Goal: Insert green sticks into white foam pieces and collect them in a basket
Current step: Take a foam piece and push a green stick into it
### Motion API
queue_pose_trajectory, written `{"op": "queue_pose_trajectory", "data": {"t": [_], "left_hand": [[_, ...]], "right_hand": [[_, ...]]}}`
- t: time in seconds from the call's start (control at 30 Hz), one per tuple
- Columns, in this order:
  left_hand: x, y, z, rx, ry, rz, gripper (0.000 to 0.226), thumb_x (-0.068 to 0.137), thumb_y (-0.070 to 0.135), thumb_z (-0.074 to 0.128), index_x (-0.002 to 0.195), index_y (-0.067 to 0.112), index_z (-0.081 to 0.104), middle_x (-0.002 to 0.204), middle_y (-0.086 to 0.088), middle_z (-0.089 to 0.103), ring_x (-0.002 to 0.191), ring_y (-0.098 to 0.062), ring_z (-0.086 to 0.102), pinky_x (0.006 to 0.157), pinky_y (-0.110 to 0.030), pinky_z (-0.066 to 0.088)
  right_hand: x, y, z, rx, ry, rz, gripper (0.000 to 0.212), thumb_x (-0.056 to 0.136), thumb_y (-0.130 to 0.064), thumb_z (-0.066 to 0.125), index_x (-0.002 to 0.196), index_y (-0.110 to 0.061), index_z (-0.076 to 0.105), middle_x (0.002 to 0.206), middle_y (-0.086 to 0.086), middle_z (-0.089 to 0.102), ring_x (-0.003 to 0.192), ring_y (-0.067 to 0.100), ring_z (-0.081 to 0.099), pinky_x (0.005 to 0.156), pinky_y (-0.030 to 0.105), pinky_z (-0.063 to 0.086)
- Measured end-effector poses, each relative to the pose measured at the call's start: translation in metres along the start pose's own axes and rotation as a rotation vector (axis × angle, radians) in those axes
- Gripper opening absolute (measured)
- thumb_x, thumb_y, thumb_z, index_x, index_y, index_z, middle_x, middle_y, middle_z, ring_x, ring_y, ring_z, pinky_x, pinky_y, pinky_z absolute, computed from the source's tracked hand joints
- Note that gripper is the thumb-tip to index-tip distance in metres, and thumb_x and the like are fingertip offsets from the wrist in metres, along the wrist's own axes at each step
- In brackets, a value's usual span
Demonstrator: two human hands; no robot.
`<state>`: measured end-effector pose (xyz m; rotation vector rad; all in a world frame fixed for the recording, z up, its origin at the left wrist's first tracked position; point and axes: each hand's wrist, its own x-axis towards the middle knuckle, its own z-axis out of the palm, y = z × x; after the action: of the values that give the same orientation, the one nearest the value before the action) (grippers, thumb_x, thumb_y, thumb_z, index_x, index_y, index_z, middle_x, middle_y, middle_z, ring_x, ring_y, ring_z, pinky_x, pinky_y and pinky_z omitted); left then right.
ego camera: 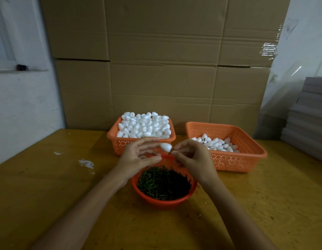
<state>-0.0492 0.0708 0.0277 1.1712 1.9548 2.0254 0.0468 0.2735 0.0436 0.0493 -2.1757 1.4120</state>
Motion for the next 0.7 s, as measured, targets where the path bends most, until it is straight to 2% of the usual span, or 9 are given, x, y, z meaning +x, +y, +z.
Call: {"op": "queue_pose_trajectory", "data": {"t": [0.1,0.23,0.37,0.53,0.63,0.7], "left_hand": [[0.000,0.002,0.000,0.015,0.015,-0.001,0.049,0.082,0.028,0.086,0.127,0.036,0.068,0.127,0.001,0.075,0.109,-0.023,0.075,0.086,-0.036,0.060],[0.000,0.001,0.000,0.018,0.029,-0.014,0.039,0.083,0.026,0.086,0.118,0.031,0.071,0.120,-0.003,0.077,0.109,-0.023,0.074,0.079,-0.036,0.060],[0.000,-0.001,0.001,-0.007,0.031,-0.013,0.033,0.083,0.018,0.085,0.113,0.026,0.073,0.115,-0.007,0.078,0.108,-0.022,0.073,0.073,-0.029,0.060],[0.001,-0.001,0.001,-0.031,0.030,-0.012,0.028,0.086,0.010,0.083,0.109,0.022,0.074,0.113,-0.009,0.078,0.107,-0.023,0.073,0.070,-0.027,0.060],[0.001,-0.001,0.001,-0.021,0.028,-0.010,0.026,0.087,0.009,0.083,0.108,0.021,0.074,0.112,-0.009,0.078,0.108,-0.023,0.073,0.070,-0.027,0.060],[0.000,-0.002,0.000,-0.012,0.031,-0.011,0.025,0.086,0.010,0.084,0.107,0.022,0.074,0.112,-0.008,0.078,0.108,-0.023,0.073,0.070,-0.027,0.060]], "right_hand": [[0.005,0.002,-0.022,0.086,0.193,0.077,0.011,0.090,-0.011,0.081,0.096,-0.014,0.072,0.085,0.002,0.080,0.074,0.018,0.077,0.067,0.039,0.065],[0.009,0.015,-0.051,0.155,0.466,0.157,0.011,0.089,-0.010,0.082,0.094,-0.009,0.073,0.084,0.007,0.079,0.069,0.029,0.076,0.067,0.047,0.063],[0.008,0.028,-0.056,-0.004,0.626,0.183,0.008,0.090,-0.016,0.081,0.092,-0.017,0.073,0.079,-0.002,0.077,0.060,0.021,0.074,0.070,0.054,0.065],[0.010,0.028,-0.054,-0.228,0.659,0.121,0.008,0.090,-0.028,0.080,0.092,-0.024,0.073,0.088,-0.009,0.075,0.075,0.017,0.074,0.074,0.053,0.063],[0.011,0.027,-0.052,-0.315,0.586,0.118,0.011,0.090,-0.027,0.079,0.101,-0.024,0.076,0.094,-0.004,0.073,0.078,0.022,0.072,0.075,0.049,0.060],[0.010,0.025,-0.049,-0.396,0.564,0.078,0.012,0.091,-0.023,0.078,0.102,-0.026,0.076,0.099,0.001,0.068,0.082,0.024,0.068,0.074,0.040,0.052]]}}
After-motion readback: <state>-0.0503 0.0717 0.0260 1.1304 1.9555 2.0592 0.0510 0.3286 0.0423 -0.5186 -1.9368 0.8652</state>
